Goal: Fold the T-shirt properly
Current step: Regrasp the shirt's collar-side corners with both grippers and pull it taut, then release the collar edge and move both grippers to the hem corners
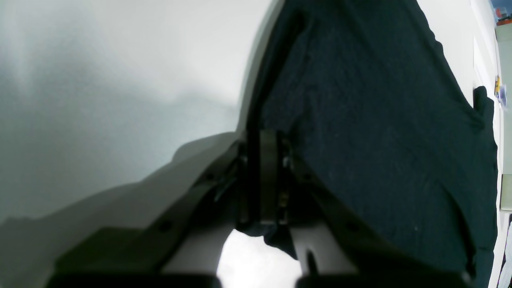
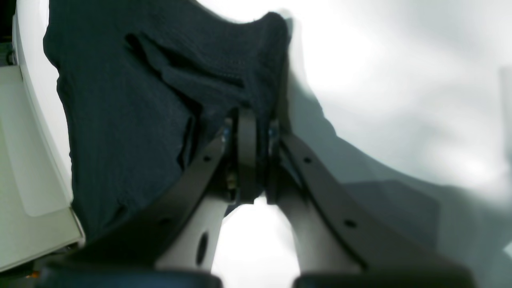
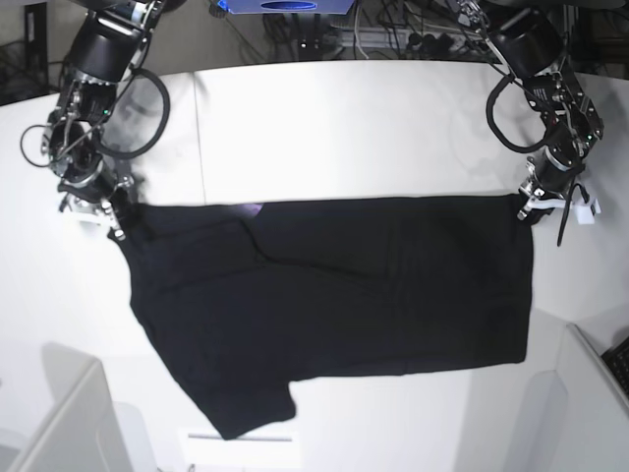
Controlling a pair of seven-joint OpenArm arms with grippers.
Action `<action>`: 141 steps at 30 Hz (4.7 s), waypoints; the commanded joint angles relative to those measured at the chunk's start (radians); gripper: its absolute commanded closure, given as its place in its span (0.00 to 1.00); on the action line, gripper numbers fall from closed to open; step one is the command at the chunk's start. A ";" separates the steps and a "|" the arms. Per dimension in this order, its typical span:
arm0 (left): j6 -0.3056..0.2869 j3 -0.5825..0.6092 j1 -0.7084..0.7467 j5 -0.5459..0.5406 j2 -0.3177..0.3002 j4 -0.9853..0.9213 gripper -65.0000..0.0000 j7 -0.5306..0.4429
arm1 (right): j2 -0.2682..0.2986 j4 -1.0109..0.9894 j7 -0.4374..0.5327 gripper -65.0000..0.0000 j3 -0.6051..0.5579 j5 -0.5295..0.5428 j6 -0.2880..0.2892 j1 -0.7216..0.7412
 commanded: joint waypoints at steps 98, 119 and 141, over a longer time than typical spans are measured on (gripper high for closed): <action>0.018 -0.121 0.493 0.027 -0.020 0.591 0.25 0.230 | -0.036 0.600 -0.341 0.56 0.353 -0.046 -0.032 -0.424; 0.018 0.011 0.184 0.037 -0.170 0.639 0.25 0.230 | 0.141 0.293 -0.149 0.55 -0.109 -0.048 -0.031 -0.043; 0.014 0.063 0.080 0.251 -0.173 0.536 0.25 0.228 | 0.248 -0.496 0.189 0.35 -0.746 -0.048 0.159 0.601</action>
